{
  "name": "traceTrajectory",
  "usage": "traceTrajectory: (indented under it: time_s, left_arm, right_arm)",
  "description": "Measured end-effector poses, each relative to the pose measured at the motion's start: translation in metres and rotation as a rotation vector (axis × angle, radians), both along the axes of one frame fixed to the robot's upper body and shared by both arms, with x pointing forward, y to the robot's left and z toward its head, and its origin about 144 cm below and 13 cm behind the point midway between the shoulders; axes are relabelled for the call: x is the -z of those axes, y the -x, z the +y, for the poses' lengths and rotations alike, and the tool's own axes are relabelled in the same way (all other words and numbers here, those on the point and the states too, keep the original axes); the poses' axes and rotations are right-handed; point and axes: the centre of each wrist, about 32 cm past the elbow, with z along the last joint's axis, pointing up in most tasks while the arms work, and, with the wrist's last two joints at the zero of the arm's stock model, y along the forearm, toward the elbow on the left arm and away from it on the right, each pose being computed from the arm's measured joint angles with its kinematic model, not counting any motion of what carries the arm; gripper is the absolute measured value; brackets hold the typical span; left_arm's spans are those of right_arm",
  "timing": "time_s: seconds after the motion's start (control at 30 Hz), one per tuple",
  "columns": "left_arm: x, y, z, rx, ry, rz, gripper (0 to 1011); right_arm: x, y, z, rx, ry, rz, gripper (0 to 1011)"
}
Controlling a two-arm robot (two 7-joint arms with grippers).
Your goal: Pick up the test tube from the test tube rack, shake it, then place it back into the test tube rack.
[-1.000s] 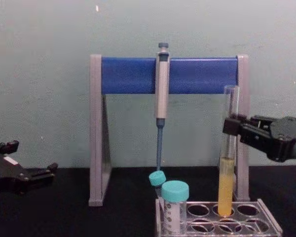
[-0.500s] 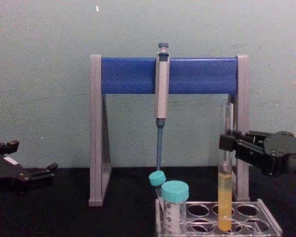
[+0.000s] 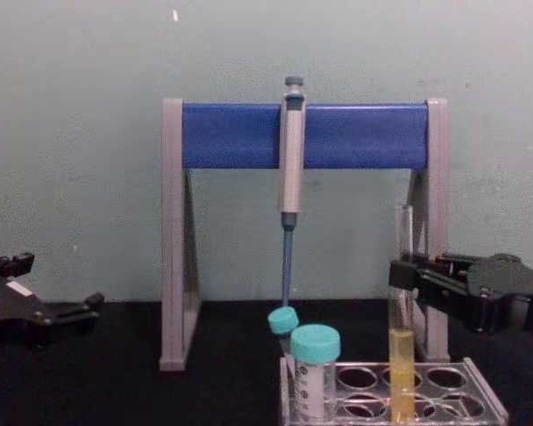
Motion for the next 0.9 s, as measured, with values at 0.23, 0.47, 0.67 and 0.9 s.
traceTrajectory:
  time_s: [0.23, 0.47, 0.67, 0.9]
  left_arm:
    - [0.0000, 0.0000, 0.0000, 0.000, 0.000, 0.000, 1001]
    - [0.0000, 0.0000, 0.0000, 0.000, 0.000, 0.000, 1001]
    - [0.0000, 0.0000, 0.0000, 0.000, 0.000, 0.000, 1002]
    - [0.0000, 0.0000, 0.0000, 0.000, 0.000, 0.000, 1002]
  right_arm:
    - [0.0022, -0.0006, 0.0004, -0.001, 0.008, 0.009, 220]
    - [0.0034, -0.0007, 0.0008, -0.003, 0.017, 0.016, 220]
    - [0.0039, -0.0007, 0.0008, -0.004, 0.023, 0.022, 220]
    - [0.0040, -0.0009, 0.0014, -0.006, 0.032, 0.028, 220]
